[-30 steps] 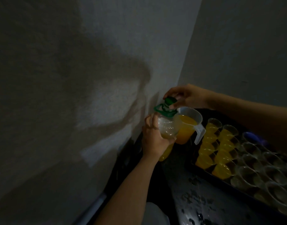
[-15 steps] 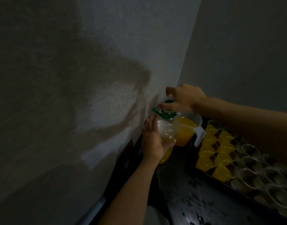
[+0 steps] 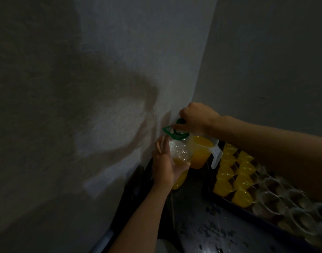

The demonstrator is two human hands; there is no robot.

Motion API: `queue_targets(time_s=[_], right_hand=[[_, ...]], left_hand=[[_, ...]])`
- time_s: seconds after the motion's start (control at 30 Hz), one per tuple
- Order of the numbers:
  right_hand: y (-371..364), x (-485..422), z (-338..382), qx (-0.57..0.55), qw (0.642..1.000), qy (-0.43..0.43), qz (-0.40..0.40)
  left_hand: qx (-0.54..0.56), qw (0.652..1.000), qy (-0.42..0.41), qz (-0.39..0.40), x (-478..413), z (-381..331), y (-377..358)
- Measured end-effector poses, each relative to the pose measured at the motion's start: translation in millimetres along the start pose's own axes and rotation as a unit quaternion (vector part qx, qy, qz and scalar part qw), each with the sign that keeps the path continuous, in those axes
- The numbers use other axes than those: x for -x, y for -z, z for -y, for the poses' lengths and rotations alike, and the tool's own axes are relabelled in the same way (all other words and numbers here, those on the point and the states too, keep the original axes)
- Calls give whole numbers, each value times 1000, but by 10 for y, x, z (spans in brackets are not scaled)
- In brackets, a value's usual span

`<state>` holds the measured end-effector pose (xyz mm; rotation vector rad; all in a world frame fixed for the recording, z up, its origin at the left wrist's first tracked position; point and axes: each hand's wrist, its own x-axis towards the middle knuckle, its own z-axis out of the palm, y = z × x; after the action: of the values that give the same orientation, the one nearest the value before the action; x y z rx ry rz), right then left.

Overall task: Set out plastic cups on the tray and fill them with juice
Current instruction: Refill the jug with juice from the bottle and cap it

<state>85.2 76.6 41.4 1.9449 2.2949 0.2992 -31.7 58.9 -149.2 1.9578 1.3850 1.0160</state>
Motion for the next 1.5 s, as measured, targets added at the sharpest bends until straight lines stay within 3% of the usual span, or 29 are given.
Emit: queue_targets(time_s=[0.2, 0.5, 0.6, 0.77, 1.17, 1.33, 1.5], right_hand=[[14, 34, -112, -68, 996, 18, 48], [-118, 121, 167, -9, 1000, -2, 21], [-55, 83, 167, -90, 994, -53, 30], [-8, 126, 16, -115, 991, -24, 61], [-145, 92, 90, -146, 987, -61, -16], [-199, 160, 141, -177, 981, -74, -25], [-71, 235, 57, -118, 993, -15, 24]], left_hand=[[-5, 1000, 1, -16, -10, -29, 5], [0, 1000, -4, -15, 23, -27, -4], [11, 1000, -10, -11, 24, -39, 34], [-1, 1000, 1, -27, 36, -48, -5], [13, 999, 5, -33, 29, -48, -16], [-8, 1000, 15, -17, 70, -91, 2], [-72, 997, 10, 33, 31, -105, 147]])
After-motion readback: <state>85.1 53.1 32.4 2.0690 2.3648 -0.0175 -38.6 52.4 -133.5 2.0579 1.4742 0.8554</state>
